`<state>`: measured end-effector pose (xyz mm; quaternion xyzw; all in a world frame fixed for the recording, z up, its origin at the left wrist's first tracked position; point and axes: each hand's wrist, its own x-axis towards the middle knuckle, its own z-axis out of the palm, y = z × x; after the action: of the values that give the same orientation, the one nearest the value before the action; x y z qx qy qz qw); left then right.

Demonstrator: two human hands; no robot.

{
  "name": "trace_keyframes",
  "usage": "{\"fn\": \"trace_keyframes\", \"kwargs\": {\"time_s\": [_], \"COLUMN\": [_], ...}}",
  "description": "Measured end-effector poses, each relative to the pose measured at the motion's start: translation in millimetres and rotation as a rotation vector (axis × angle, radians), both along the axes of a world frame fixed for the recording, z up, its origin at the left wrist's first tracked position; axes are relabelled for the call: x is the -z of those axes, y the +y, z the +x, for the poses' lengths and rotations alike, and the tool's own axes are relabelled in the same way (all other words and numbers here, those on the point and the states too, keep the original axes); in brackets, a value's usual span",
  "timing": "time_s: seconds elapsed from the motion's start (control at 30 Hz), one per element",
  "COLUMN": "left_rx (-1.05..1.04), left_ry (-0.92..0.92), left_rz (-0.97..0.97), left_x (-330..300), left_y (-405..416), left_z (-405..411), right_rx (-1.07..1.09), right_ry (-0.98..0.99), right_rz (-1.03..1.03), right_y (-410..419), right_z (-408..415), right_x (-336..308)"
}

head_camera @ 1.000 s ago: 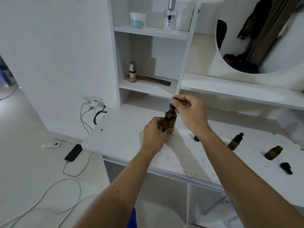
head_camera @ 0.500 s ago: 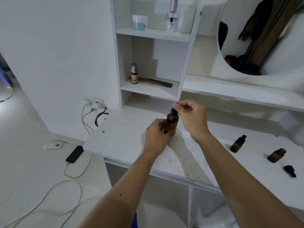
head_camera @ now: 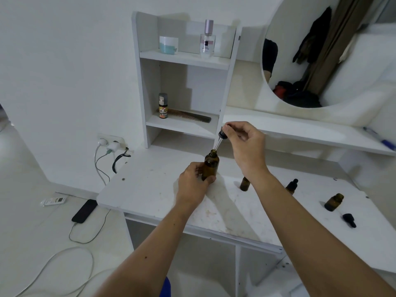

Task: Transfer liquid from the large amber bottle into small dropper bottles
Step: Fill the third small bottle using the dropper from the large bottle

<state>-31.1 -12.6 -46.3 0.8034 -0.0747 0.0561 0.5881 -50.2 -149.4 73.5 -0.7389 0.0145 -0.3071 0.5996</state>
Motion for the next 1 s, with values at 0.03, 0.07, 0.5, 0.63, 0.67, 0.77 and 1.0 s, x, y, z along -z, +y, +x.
{"fn": "trace_keyframes", "kwargs": {"time_s": [0.03, 0.07, 0.5, 0.63, 0.67, 0.77, 1.0], "left_rx": [0.001, 0.003, -0.083, -0.019, 0.013, 0.13, 0.417], "left_ry": [0.001, 0.002, -0.018, -0.007, -0.005, -0.009, -0.016], "left_rz": [0.0, 0.002, -0.053, -0.091, -0.092, -0.087, -0.063], "left_x": [-0.2, -0.3, 3.5, 4.1, 5.0, 7.3, 8.5], "left_y": [-0.1, 0.1, 2.9, -11.3, -18.3, -45.6, -135.4], "left_z": [0.0, 0.0, -21.2, -50.0, -57.6, -77.8, -108.3], "right_rx": [0.009, 0.015, 0.065, 0.107, 0.119, 0.149, 0.355], "right_ry": [-0.015, -0.027, -0.115, -0.1, -0.092, -0.06, -0.023], "right_rz": [-0.008, -0.014, 0.041, 0.063, 0.055, 0.013, -0.019], "right_y": [-0.9, -2.1, -34.0, -55.5, -62.5, -86.2, -159.0], "right_z": [-0.1, -0.5, -52.1, -77.1, -84.0, -106.7, -161.7], "right_x": [-5.1, -9.9, -19.1, -4.5, -0.1, 11.5, 13.4]}}
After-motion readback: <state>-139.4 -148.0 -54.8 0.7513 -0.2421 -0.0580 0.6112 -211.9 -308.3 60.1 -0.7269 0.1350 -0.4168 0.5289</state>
